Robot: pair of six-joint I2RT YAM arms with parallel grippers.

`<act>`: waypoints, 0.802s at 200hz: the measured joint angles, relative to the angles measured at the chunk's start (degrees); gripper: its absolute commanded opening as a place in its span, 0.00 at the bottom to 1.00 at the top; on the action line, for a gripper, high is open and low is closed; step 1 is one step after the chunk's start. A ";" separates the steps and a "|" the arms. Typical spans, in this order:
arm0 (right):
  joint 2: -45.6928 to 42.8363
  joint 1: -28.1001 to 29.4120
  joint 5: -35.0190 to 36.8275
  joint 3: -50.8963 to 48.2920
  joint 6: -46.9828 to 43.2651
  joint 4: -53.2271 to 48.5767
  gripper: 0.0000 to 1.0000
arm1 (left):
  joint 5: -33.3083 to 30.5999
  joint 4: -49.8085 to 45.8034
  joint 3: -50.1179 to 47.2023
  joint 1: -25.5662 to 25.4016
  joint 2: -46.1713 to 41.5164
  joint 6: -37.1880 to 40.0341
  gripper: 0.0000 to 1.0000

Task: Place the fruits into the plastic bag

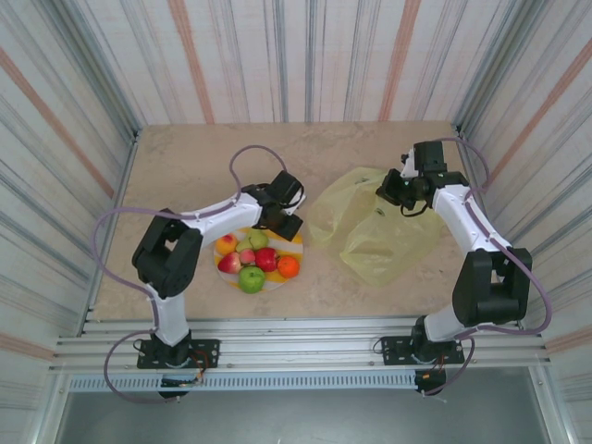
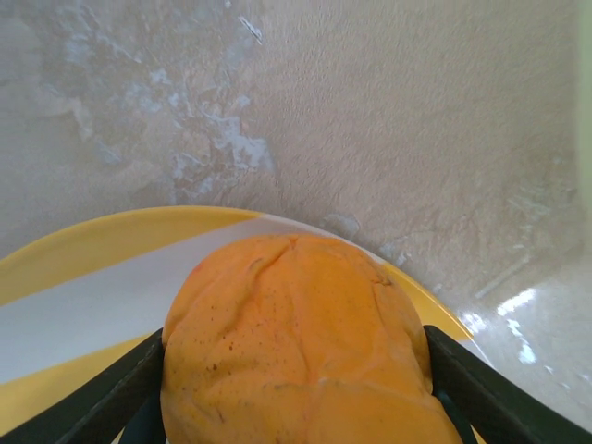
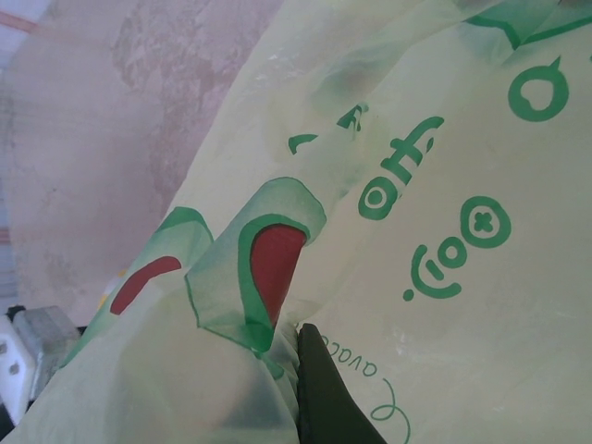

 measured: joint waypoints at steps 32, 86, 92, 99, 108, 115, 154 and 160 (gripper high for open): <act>-0.48 0.39 -0.24 -0.90 2.82 2.64 0.00 | 0.63 4.02 -7.19 -0.85 -13.31 -1.53 0.54; -0.46 1.60 -0.79 -0.90 5.57 5.16 0.00 | 5.05 11.65 -21.27 -12.92 -33.33 -4.28 0.55; -0.46 1.62 -0.92 -0.90 5.70 5.25 0.00 | 5.49 12.39 -21.86 -14.23 -33.48 -4.44 0.55; -0.46 1.60 -1.18 -0.90 5.75 5.31 0.00 | 6.19 13.25 -22.23 -15.96 -33.14 -4.74 0.54; -0.46 1.60 -1.46 -0.87 5.77 5.33 0.00 | 7.21 14.36 -22.21 -17.77 -31.93 -4.83 0.54; -0.44 1.60 -1.60 -0.87 5.86 5.31 0.00 | 7.89 15.17 -21.92 -18.82 -30.51 -4.94 0.54; 0.33 1.31 -3.19 0.07 6.60 5.14 0.00 | 11.08 18.10 -17.14 -20.70 -17.57 -5.22 0.53; 0.55 1.14 -3.61 0.24 6.75 5.18 0.00 | 11.23 18.75 -16.48 -20.70 -15.85 -5.27 0.52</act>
